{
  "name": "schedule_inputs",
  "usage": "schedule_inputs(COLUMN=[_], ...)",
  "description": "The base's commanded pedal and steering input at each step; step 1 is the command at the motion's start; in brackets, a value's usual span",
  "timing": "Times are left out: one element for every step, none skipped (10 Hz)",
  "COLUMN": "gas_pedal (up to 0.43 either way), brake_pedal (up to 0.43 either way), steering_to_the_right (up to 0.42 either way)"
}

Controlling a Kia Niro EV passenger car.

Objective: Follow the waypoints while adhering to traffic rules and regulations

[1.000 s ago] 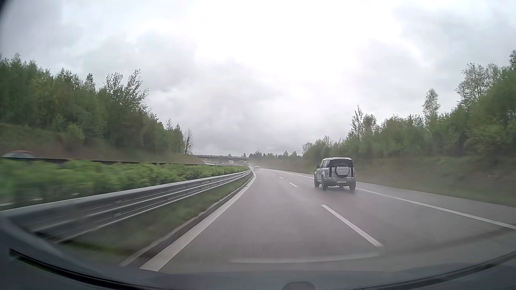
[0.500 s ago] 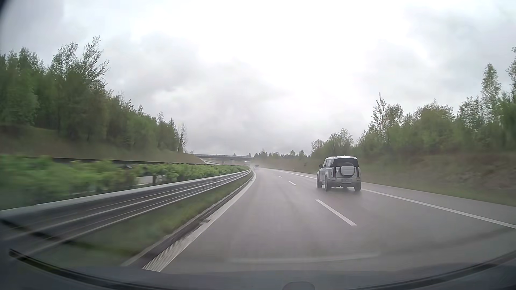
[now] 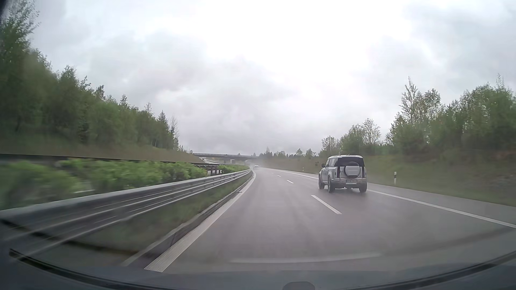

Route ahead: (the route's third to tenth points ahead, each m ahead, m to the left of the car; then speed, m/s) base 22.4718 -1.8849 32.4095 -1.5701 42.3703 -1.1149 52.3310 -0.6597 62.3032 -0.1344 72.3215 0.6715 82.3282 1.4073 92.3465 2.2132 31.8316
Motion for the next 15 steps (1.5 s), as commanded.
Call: schedule_inputs(gas_pedal=[0.287,0.287,0.287,0.287,0.287,0.287,0.287,0.287,0.287,0.287,0.287,0.287,0.287,0.287,0.287], brake_pedal=[0.0,0.0,0.0,0.0,0.0,0.0,0.0,0.0,0.0,0.0,0.0,0.0,0.0,0.0,0.0], steering_to_the_right=[-0.007,-0.007,-0.007,-0.007,-0.007,-0.007,-0.007,-0.007,-0.007,-0.007,-0.007,-0.007,-0.007,-0.008,-0.008])
